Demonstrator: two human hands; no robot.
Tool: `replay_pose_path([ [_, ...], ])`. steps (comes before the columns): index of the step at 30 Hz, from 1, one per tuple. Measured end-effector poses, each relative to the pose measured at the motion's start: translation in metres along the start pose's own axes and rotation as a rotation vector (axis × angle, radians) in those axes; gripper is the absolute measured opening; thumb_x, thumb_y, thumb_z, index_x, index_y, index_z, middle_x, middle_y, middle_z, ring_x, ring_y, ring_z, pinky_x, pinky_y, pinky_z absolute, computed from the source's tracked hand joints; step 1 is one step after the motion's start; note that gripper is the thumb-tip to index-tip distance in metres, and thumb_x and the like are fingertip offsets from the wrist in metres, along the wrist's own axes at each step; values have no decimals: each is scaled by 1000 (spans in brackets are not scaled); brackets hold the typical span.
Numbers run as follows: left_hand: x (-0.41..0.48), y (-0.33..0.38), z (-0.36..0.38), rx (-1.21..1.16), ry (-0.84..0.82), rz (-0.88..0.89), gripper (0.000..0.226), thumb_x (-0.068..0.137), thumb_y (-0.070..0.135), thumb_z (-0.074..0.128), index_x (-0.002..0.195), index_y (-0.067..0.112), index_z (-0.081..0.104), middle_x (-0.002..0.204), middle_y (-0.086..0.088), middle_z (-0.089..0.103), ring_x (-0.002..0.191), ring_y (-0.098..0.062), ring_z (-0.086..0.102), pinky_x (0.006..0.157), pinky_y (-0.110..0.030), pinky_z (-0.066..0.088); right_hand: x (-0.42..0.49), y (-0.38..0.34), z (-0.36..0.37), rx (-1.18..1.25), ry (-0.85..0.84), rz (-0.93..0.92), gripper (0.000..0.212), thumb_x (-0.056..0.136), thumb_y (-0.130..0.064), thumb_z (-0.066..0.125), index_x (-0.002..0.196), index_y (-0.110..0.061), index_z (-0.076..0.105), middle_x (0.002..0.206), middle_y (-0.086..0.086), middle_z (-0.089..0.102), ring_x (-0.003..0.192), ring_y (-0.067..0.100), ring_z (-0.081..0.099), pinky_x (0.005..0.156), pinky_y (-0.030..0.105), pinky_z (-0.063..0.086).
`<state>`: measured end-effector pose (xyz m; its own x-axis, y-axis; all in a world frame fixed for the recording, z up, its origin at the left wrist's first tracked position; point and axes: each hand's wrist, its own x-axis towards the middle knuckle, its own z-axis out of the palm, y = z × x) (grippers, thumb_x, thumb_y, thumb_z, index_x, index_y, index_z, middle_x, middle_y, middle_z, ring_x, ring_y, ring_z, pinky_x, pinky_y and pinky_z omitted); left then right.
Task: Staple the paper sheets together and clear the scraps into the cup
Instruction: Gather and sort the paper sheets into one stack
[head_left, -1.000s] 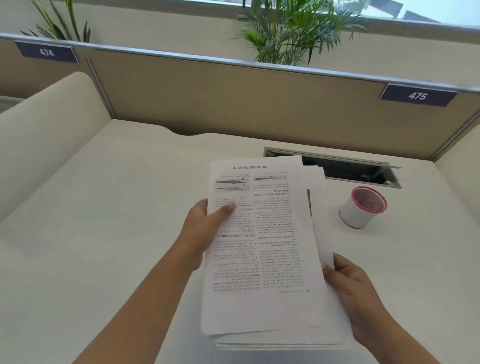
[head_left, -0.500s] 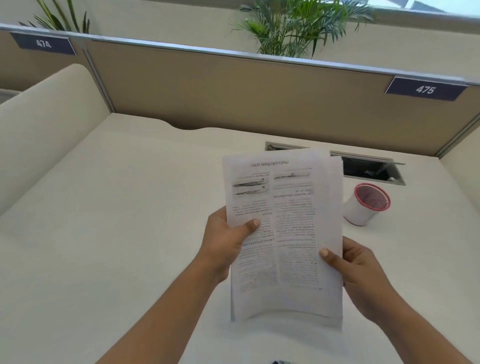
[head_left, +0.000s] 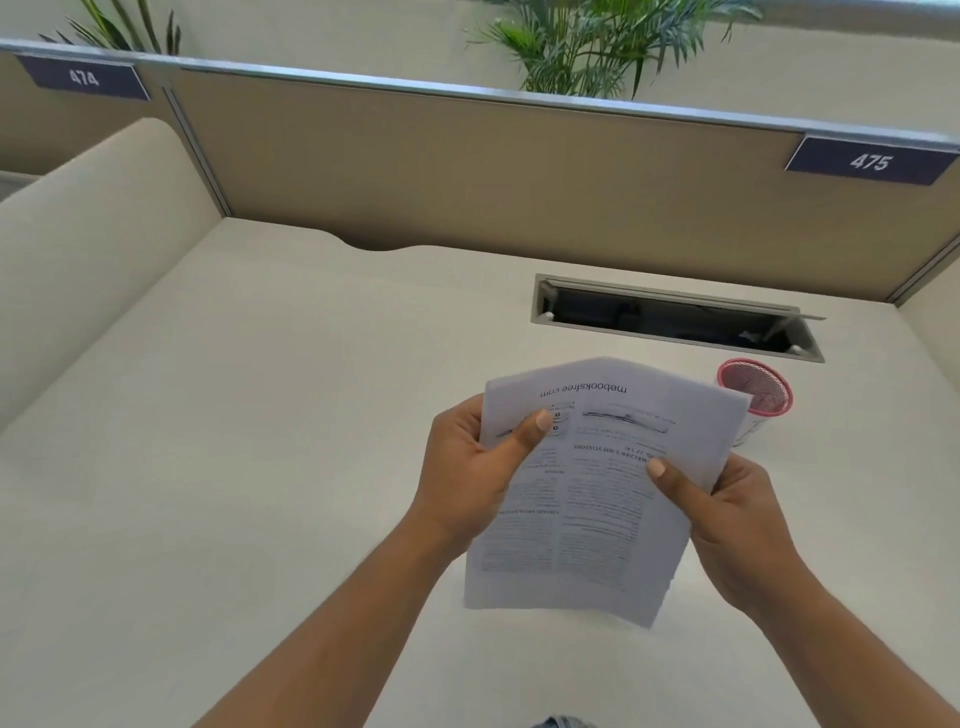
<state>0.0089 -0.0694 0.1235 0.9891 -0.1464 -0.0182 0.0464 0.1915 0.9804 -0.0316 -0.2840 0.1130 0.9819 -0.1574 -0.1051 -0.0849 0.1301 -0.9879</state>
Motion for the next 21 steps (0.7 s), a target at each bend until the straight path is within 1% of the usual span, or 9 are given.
replay_pose_path([
  [3,-5,3,4,-13,43,58,17,83,26,73,96,20,81,95,-8,80,89,-30,76,78,-49,63,-2,-10,3,-50,26,-98,20,75,-15,66,86,-24,80,93,2,79,87,23,74,73,33,61],
  [7,-8,15,7,70,46,190,16,81,28,78,97,29,79,98,10,79,93,-18,74,76,-31,61,-4,-28,4,-155,24,-267,29,72,-15,70,90,-37,78,94,-10,78,88,11,73,77,27,59],
  [10,-9,19,6,106,20,211,35,74,55,79,102,34,76,105,14,78,101,-15,73,77,-26,60,-4,-32,4,-204,5,-313,35,71,-18,72,98,-38,76,101,-11,77,99,13,70,85,24,55],
  [12,-10,21,7,63,17,204,51,71,70,70,102,31,76,105,9,79,100,-16,73,77,-26,59,-3,-32,6,-219,10,-307,37,69,-18,71,93,-46,75,96,-18,76,94,6,70,80,18,54],
  [13,-10,22,9,45,18,205,51,74,72,67,100,30,77,105,7,79,99,-17,73,78,-27,58,-4,-32,7,-223,8,-305,38,69,-17,71,90,-49,75,94,-20,76,91,4,70,79,17,54],
  [15,-9,21,10,19,20,214,36,88,57,57,95,29,79,103,3,79,98,-18,73,80,-28,58,-4,-33,8,-218,5,-298,39,69,-17,70,90,-50,74,93,-19,76,90,4,69,78,18,55],
  [17,-8,20,10,-16,28,205,35,93,35,46,98,18,76,102,-2,80,97,-18,74,81,-26,57,-4,-32,7,-220,0,-289,38,69,-19,70,92,-49,74,97,-17,76,93,8,68,78,19,55],
  [18,-7,19,10,-26,23,201,36,92,31,44,100,13,74,102,-4,80,97,-19,74,81,-25,56,-4,-32,7,-223,-6,-286,37,69,-19,70,92,-48,74,98,-16,76,95,8,67,78,19,55],
  [21,-6,20,7,-48,-22,210,48,87,50,48,106,13,71,104,-2,79,100,-19,74,80,-25,56,-2,-31,5,-201,-8,-268,36,68,-17,69,90,-46,75,93,-16,76,91,8,68,79,21,55],
])
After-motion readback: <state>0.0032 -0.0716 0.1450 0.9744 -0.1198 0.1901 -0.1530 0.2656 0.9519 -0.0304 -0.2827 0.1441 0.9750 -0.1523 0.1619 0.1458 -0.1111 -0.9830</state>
